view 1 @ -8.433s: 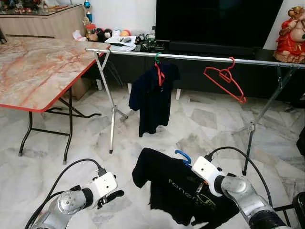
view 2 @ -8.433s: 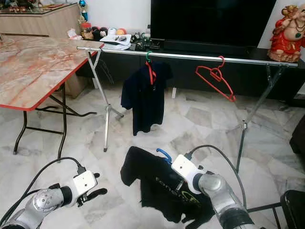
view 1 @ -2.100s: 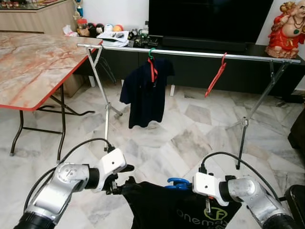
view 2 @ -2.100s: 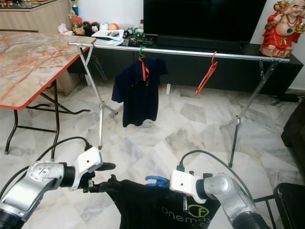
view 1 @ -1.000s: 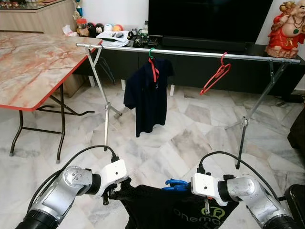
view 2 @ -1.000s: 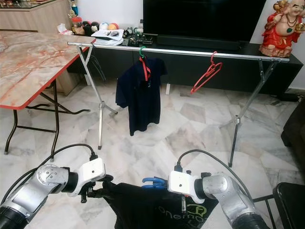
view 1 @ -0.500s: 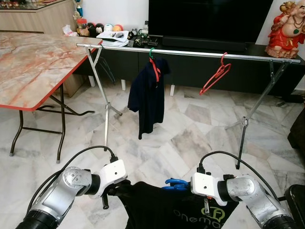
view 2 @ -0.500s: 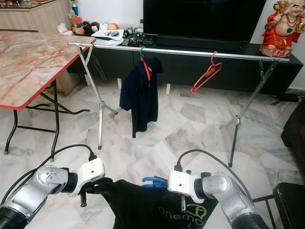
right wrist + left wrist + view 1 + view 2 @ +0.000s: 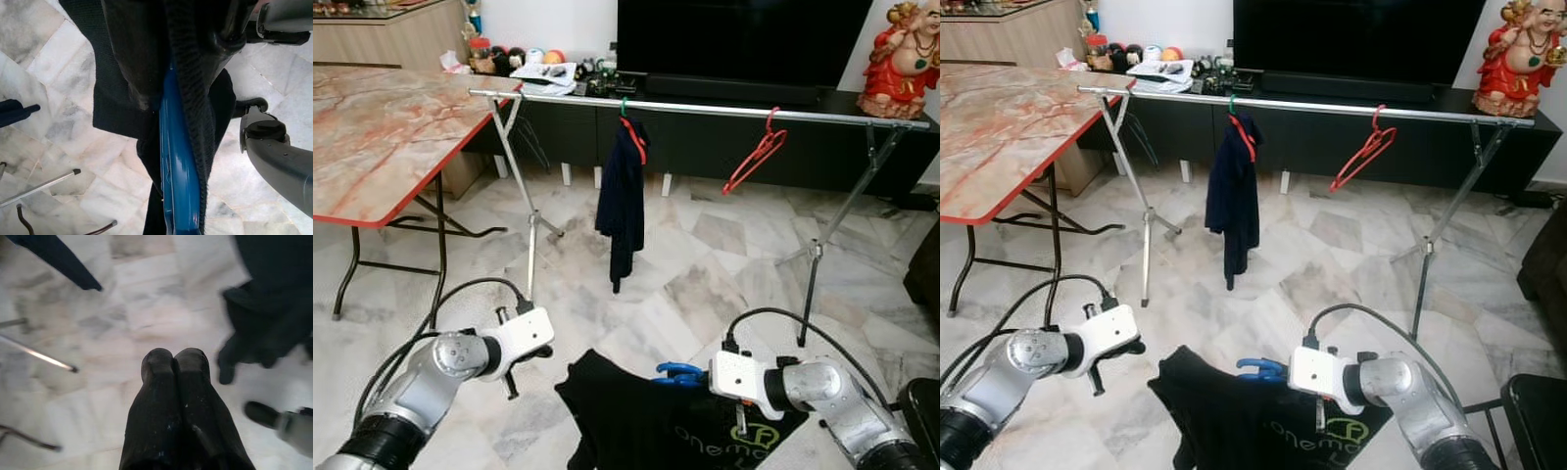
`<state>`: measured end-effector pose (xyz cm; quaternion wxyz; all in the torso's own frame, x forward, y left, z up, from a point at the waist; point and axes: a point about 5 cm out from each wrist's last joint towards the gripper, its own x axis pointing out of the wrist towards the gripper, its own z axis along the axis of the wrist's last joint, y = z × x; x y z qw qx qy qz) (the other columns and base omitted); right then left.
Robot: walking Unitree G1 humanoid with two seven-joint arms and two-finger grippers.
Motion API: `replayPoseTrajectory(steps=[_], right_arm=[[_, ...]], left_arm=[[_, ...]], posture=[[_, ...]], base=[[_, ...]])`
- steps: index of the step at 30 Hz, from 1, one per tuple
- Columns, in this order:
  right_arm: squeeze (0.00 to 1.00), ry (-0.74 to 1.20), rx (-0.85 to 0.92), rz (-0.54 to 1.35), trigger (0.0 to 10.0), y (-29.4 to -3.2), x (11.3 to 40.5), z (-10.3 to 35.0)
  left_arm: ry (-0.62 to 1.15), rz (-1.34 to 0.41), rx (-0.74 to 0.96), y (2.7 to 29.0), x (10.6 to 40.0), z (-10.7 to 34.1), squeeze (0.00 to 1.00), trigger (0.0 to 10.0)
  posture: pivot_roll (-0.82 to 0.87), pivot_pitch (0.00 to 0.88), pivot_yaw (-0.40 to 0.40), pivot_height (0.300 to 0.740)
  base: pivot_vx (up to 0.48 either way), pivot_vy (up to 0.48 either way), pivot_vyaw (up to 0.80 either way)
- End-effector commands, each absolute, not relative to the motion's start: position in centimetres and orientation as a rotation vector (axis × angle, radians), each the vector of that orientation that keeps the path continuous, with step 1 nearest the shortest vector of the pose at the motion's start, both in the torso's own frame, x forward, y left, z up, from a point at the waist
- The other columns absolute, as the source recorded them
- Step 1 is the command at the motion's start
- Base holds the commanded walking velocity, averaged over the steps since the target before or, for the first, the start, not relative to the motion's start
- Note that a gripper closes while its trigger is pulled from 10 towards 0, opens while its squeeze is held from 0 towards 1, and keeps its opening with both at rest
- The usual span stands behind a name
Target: Hang hanger
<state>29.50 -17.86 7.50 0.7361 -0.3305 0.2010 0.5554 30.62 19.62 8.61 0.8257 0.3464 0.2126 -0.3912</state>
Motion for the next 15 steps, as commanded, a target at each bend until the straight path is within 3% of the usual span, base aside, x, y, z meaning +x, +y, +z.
replayPoseTrajectory(steps=[1,2,4,5,15], right_arm=[[0.00,0.392,-0.745,1.203,10.0,-17.8,29.9,8.5],[0.00,0.391,-0.748,1.199,10.0,-17.9,30.0,8.5],[0.00,0.393,-0.750,1.200,10.0,-17.9,30.0,8.4],[0.00,0.394,-0.752,1.200,10.0,-17.9,30.0,8.4],[0.00,0.380,-0.762,1.201,10.0,-18.0,29.9,8.7]], left_arm=[[0.422,-0.849,0.674,19.5,30.5,8.9,0.00,1.9],[0.391,-0.831,0.621,19.5,30.7,9.4,0.00,10.0],[0.382,-0.843,0.531,19.4,30.8,9.8,0.00,10.0],[0.371,-0.853,0.501,19.3,30.7,10.0,1.00,10.0],[0.345,-0.943,0.242,18.6,30.2,10.4,1.00,10.0]], posture=[[0.12,0.061,0.001,0.740],[0.12,0.061,0.001,0.740],[0.12,0.061,0.001,0.740],[0.12,0.060,0.002,0.740],[0.11,0.064,0.001,0.740]], base=[[0.000,0.000,0.00],[0.000,0.000,0.00],[0.000,0.000,0.00],[0.000,0.000,0.00],[0.000,0.000,0.00]])
